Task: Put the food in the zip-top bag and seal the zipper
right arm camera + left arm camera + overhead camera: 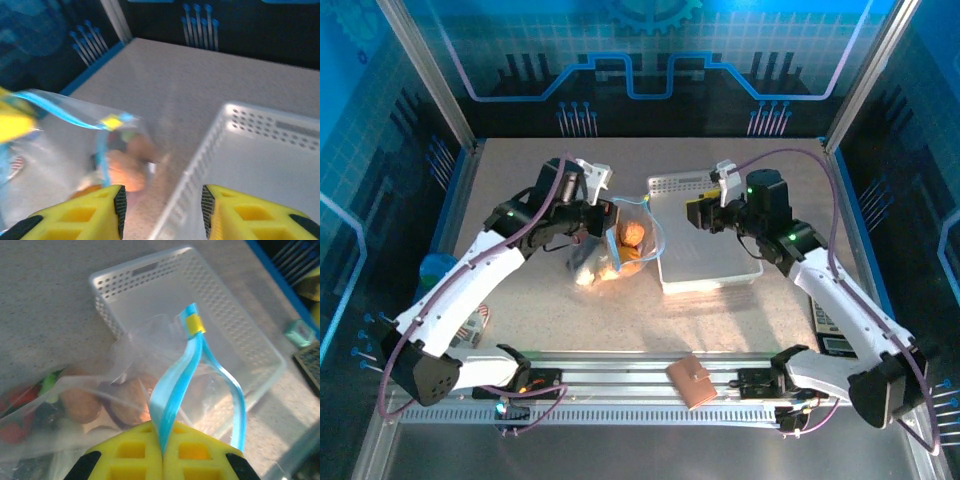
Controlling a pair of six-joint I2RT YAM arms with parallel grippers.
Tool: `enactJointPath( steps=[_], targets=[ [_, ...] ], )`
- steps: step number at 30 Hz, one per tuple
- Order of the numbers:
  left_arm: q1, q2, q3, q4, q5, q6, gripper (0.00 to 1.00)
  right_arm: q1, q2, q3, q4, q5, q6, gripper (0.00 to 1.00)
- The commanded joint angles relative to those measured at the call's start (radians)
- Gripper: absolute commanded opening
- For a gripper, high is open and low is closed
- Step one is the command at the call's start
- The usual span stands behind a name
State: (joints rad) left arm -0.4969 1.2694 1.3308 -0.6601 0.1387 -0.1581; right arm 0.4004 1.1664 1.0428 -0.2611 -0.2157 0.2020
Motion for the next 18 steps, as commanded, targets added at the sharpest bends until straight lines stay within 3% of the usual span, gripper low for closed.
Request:
enactJointPath(
  steps=[1, 6, 10, 14, 18],
  targets=[
    [0.063, -0.036, 0.032, 0.013, 0.289, 0.105, 0.00, -0.022, 0.058, -0.012, 0.083, -0.032, -0.069, 0.48],
    [0.143, -0.008, 0.111, -0.036, 0.583, 0.175, 0.01, -0.023, 0.141, -0.025, 0.215, -0.167, -0.086, 0.48],
    [0.153, 0.043, 0.199, -0.145, 0.685, 0.266, 0.02, -0.024, 0.165, -0.052, 0.334, -0.297, -0.079, 0.45],
    [0.208, 0.096, 0.247, -0.226, 0.626, 0.317, 0.04, -0.025, 0.153, -0.083, 0.429, -0.408, -0.089, 0.42],
    [0.270, 0.186, 0.261, -0.286, 0.379, 0.333, 0.08, -0.025, 0.120, -0.117, 0.467, -0.456, -0.110, 0.41]
  ],
)
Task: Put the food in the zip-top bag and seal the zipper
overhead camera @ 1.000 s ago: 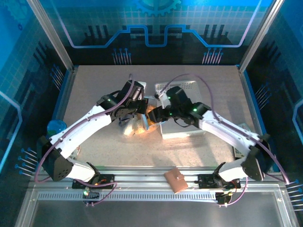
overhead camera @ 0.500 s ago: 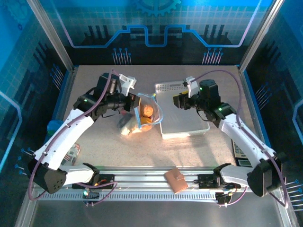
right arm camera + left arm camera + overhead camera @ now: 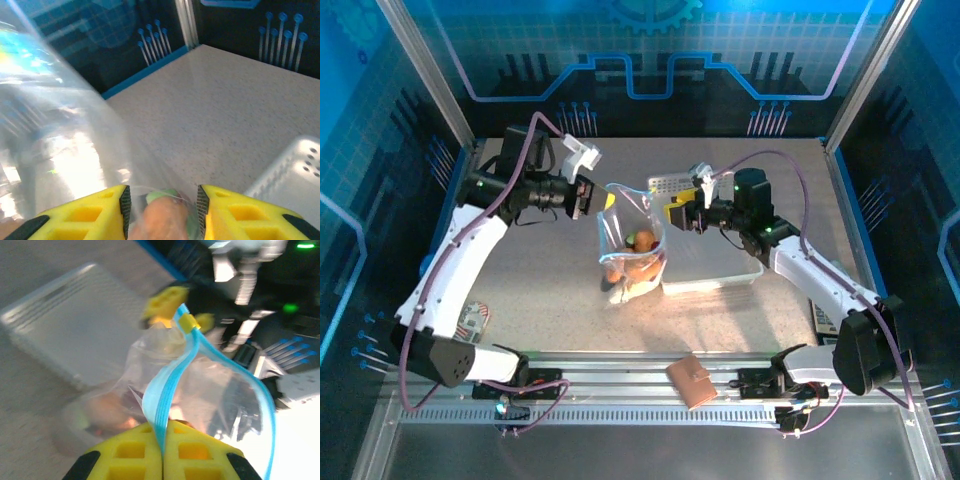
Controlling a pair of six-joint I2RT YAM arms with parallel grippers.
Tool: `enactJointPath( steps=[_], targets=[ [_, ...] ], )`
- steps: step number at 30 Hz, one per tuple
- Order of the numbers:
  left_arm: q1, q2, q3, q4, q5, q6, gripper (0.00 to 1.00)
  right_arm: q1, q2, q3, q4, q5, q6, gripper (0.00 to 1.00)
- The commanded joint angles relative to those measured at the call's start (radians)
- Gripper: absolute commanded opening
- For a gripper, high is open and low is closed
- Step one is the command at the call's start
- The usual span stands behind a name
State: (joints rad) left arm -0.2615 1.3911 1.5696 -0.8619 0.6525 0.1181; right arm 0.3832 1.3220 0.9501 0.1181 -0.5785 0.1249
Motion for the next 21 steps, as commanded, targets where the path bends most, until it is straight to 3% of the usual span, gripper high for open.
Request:
enactJointPath(
  steps=[1, 6, 11, 14, 19, 21],
  targets=[
    [0.044, 0.097, 0.026, -0.101, -0.180, 0.067, 0.09, -0.008, -0.035, -0.029, 0.089, -0.096, -0.041, 0.42],
    [0.051, 0.228, 0.061, -0.172, -0.174, 0.130, 0.07, -0.007, 0.008, -0.013, 0.068, -0.075, -0.054, 0.41],
    [0.051, 0.195, 0.043, -0.138, -0.189, 0.147, 0.06, -0.007, 0.059, 0.017, -0.014, 0.106, -0.056, 0.40],
    [0.051, 0.167, 0.036, -0.130, -0.223, 0.162, 0.06, -0.007, 0.122, 0.083, -0.076, 0.085, -0.067, 0.41],
    [0.052, 0.133, 0.013, -0.126, -0.145, 0.192, 0.08, -0.046, 0.201, 0.085, 0.061, -0.034, -0.014, 0.35],
    [0.051, 0.129, 0.011, -0.132, -0.128, 0.201, 0.08, -0.060, 0.218, 0.102, 0.037, 0.003, -0.004, 0.33]
  ],
)
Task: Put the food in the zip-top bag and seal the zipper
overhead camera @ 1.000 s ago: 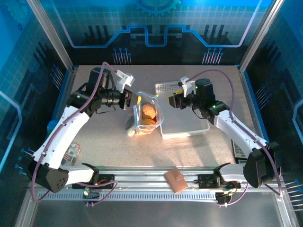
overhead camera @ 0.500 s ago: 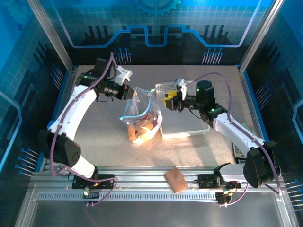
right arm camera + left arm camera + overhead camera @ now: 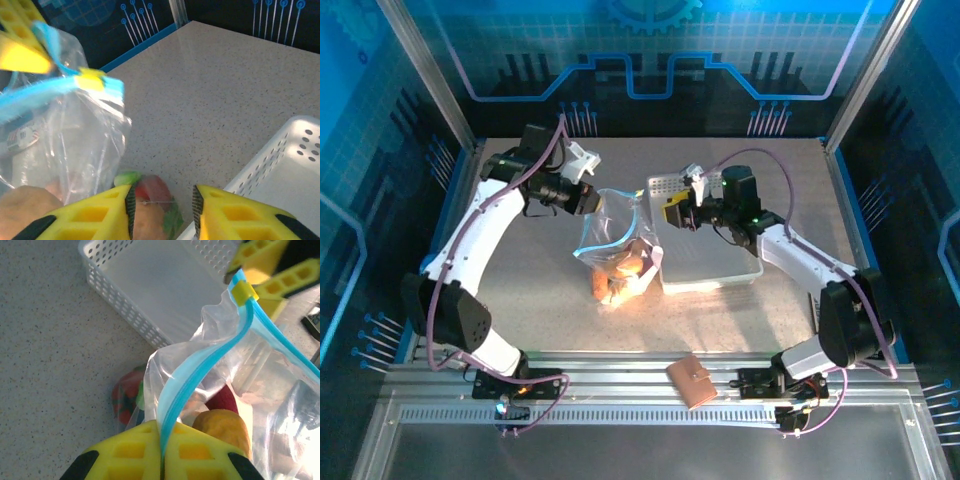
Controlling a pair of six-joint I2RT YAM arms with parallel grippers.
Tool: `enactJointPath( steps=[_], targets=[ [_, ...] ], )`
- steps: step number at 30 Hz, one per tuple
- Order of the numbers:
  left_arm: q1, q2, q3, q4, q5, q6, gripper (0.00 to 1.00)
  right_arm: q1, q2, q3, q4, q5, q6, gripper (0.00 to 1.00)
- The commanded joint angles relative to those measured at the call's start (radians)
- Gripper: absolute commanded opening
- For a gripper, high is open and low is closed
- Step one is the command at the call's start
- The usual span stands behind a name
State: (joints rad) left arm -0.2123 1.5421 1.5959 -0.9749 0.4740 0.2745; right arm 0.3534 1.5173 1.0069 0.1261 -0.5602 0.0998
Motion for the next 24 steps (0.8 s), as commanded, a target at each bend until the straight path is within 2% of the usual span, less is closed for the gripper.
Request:
enactJointPath(
  steps=[1, 2, 4, 6, 7, 9, 11, 15, 21, 24],
  targets=[
    [0.003, -0.025, -0.017, -0.018, 0.040, 0.045, 0.08, -0.038, 0.028, 0.061, -0.006, 0.056, 0.022, 0.32],
    [0.004, -0.026, -0.016, -0.019, 0.036, 0.046, 0.08, -0.040, 0.033, 0.079, -0.054, 0.163, 0.023, 0.34],
    [0.005, -0.025, -0.016, -0.025, 0.031, 0.049, 0.08, -0.041, 0.044, 0.132, -0.191, 0.458, 0.018, 0.49],
    [0.007, -0.026, -0.016, -0.024, 0.032, 0.051, 0.08, -0.045, 0.062, 0.179, -0.293, 0.723, 0.047, 0.49],
    [0.007, -0.025, -0.016, -0.023, 0.033, 0.051, 0.08, -0.056, 0.079, 0.214, -0.361, 0.842, 0.075, 0.56],
    [0.010, -0.025, -0.016, -0.016, 0.037, 0.046, 0.08, -0.079, 0.128, 0.279, -0.476, 0.948, 0.093, 0.58],
    [0.010, -0.026, -0.016, -0.009, 0.041, 0.042, 0.08, -0.102, 0.178, 0.324, -0.563, 0.981, 0.100, 0.60],
    [0.011, -0.035, -0.020, -0.004, 0.043, 0.037, 0.08, -0.141, 0.254, 0.353, -0.706, 0.963, 0.123, 0.62],
    [0.016, -0.040, -0.028, 0.002, 0.044, 0.039, 0.09, -0.176, 0.281, 0.305, -0.707, 0.903, 0.141, 0.62],
    [0.016, -0.042, -0.030, 0.007, 0.043, 0.036, 0.09, -0.190, 0.324, 0.326, -0.744, 0.903, 0.138, 0.59]
  ],
)
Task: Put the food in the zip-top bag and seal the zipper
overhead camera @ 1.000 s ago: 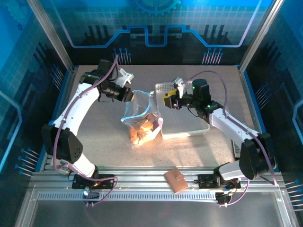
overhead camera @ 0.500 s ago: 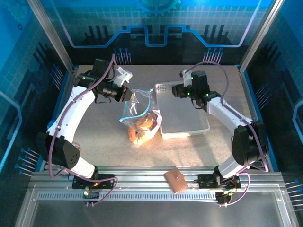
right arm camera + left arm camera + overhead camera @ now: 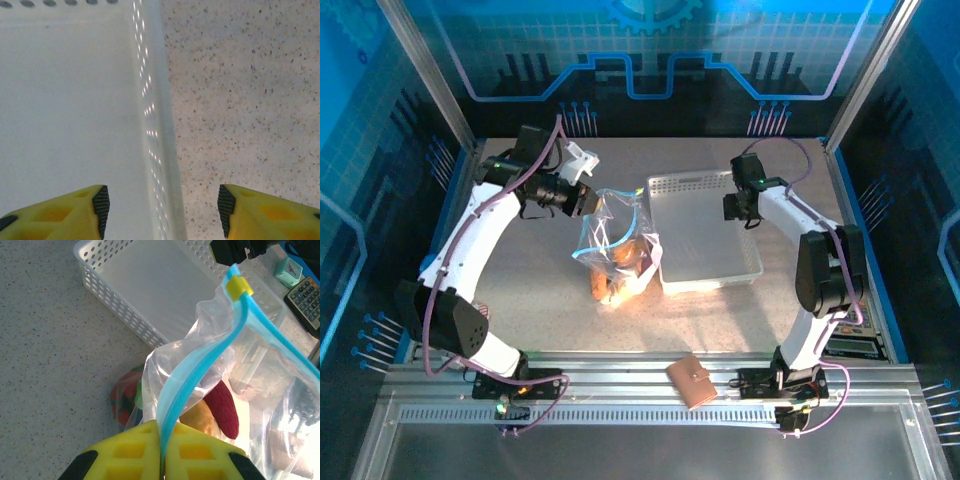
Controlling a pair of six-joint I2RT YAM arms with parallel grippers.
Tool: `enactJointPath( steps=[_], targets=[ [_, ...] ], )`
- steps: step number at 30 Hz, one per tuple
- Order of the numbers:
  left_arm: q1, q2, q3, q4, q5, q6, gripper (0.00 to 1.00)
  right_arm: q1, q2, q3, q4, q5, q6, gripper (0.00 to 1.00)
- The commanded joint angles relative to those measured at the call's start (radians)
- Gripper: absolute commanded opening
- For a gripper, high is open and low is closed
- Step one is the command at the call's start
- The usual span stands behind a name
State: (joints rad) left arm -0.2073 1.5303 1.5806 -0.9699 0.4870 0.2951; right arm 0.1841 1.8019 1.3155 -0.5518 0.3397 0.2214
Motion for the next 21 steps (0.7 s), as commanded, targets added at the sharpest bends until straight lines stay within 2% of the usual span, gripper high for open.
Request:
enactJointPath(
  steps=[1, 2, 4, 13, 17, 19, 21],
  targets=[
    [0.012, -0.032, -0.016, 0.002, 0.029, 0.014, 0.09, -0.029, 0.059, 0.029, -0.087, 0.007, 0.016, 0.55],
    [0.012, -0.034, -0.017, 0.003, 0.029, 0.015, 0.09, -0.037, 0.076, 0.040, -0.105, 0.012, 0.016, 0.50],
    [0.013, -0.038, -0.021, 0.005, 0.027, 0.013, 0.09, -0.059, 0.103, 0.050, -0.135, 0.040, 0.014, 0.50],
    [0.016, -0.036, -0.017, 0.005, 0.032, 0.013, 0.09, -0.190, 0.005, -0.057, -0.098, 0.077, 0.015, 0.52],
    [0.016, -0.033, -0.019, 0.011, 0.038, 0.009, 0.09, -0.221, -0.052, -0.083, -0.062, 0.070, 0.004, 0.57],
    [0.017, -0.030, -0.019, 0.014, 0.038, 0.006, 0.09, -0.220, -0.094, -0.104, -0.017, 0.009, -0.009, 0.62],
    [0.017, -0.026, -0.020, 0.020, 0.033, 0.003, 0.09, -0.216, -0.151, -0.136, 0.053, -0.113, -0.029, 0.68]
  ],
)
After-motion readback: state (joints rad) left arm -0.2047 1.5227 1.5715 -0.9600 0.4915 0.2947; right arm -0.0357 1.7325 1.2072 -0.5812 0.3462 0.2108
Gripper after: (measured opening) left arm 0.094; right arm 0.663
